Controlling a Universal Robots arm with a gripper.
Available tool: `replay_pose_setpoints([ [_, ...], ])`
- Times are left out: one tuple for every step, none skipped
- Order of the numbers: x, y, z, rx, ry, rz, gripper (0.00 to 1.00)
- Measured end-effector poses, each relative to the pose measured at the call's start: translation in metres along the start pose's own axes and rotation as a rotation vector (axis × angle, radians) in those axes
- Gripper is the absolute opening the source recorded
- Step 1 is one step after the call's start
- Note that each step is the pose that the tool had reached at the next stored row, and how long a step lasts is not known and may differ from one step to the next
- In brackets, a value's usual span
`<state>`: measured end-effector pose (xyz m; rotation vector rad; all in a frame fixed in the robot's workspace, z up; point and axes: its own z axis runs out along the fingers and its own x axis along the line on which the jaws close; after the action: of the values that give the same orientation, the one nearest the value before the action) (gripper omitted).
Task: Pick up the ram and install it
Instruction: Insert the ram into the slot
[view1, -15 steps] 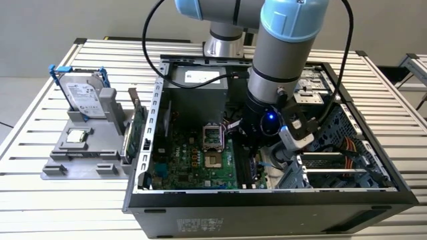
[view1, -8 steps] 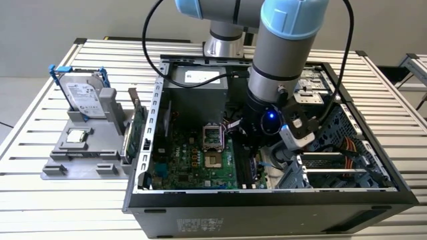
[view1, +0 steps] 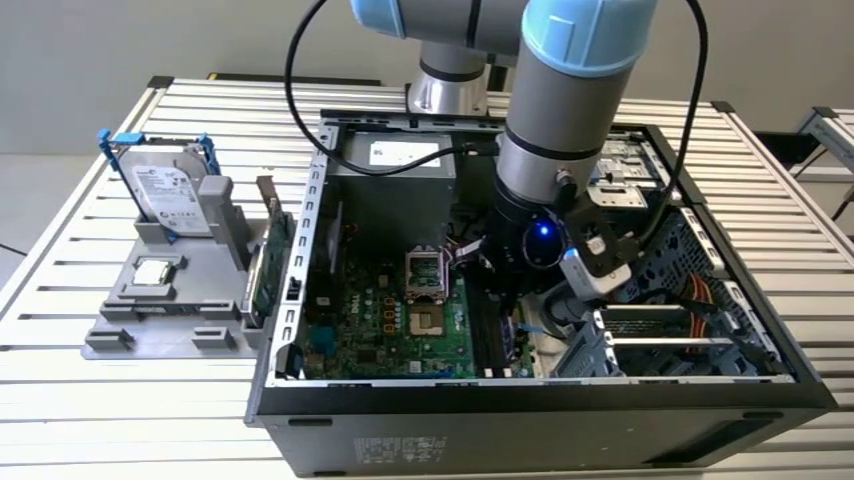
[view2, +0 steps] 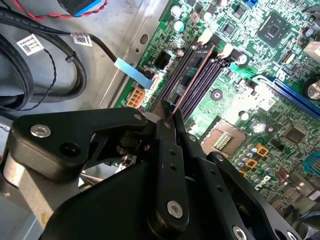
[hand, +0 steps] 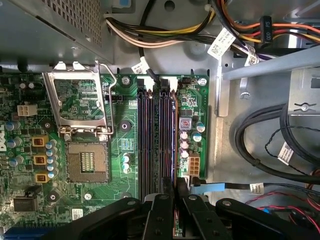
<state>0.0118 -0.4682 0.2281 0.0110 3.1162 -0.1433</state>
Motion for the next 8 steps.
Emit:
replay_pose_setpoints([
  [0.0,0.0,0.0001,0.0008,-0.0001,0.0,0.0],
  [-0.0001,0.0001,0.0001,0.0035,-0.0001,0.0,0.0],
  [-0.0002,0.0001,0.0002,0.0074,-0.0002,-0.001,0.0],
  [-0.0001,0.0,0.0003,0.0126,-0.0003,-0.002,0.0],
  [-0.0001,0.0002,0.0005,0.0217,-0.0003,-0.002,0.0],
  [0.0,0.0006,0.0008,0.0383,-0.0005,-0.003,0.0],
  [0.0,0.0044,0.0008,0.0551,-0.0007,-0.003,0.0],
  [0.0002,0.0077,0.0015,0.0573,-0.0006,-0.003,0.0],
])
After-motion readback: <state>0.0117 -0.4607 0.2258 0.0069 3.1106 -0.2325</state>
